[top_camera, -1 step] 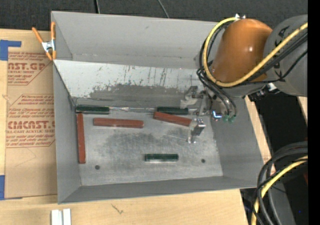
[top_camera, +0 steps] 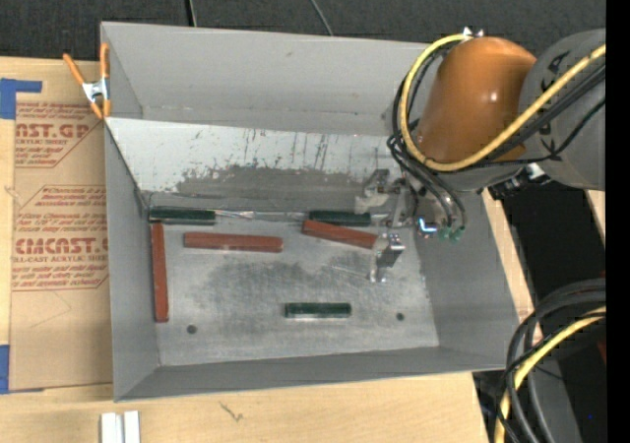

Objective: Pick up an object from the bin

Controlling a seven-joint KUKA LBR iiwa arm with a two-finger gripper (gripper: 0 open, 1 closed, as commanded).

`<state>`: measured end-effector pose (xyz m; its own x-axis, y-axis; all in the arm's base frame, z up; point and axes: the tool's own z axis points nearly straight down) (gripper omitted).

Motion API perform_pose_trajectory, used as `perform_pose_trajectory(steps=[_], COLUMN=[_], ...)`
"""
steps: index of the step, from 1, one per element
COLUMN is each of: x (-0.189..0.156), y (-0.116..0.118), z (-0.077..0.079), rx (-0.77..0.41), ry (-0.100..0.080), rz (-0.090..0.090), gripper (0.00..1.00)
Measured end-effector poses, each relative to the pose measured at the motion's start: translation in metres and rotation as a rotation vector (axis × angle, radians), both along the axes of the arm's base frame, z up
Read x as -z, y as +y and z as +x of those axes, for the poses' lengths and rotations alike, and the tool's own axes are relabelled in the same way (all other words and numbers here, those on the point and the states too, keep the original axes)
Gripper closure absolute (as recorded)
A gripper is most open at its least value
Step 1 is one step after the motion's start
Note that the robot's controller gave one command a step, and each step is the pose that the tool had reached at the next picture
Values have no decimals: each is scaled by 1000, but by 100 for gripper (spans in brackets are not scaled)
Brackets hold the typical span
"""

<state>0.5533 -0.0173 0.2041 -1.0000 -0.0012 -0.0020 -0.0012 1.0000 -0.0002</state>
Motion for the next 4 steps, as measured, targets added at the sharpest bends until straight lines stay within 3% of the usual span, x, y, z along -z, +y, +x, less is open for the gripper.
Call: perform_pose_trajectory(steps=[1,2,3,4], x=[54,111,111,3], y=[16,4,4,-4], z=[-15,-29,-29,-39], rx=[24,112,112,67], ry=[-5,2,2,1], rz=[1,1,1,0], gripper=[0,100,100,100])
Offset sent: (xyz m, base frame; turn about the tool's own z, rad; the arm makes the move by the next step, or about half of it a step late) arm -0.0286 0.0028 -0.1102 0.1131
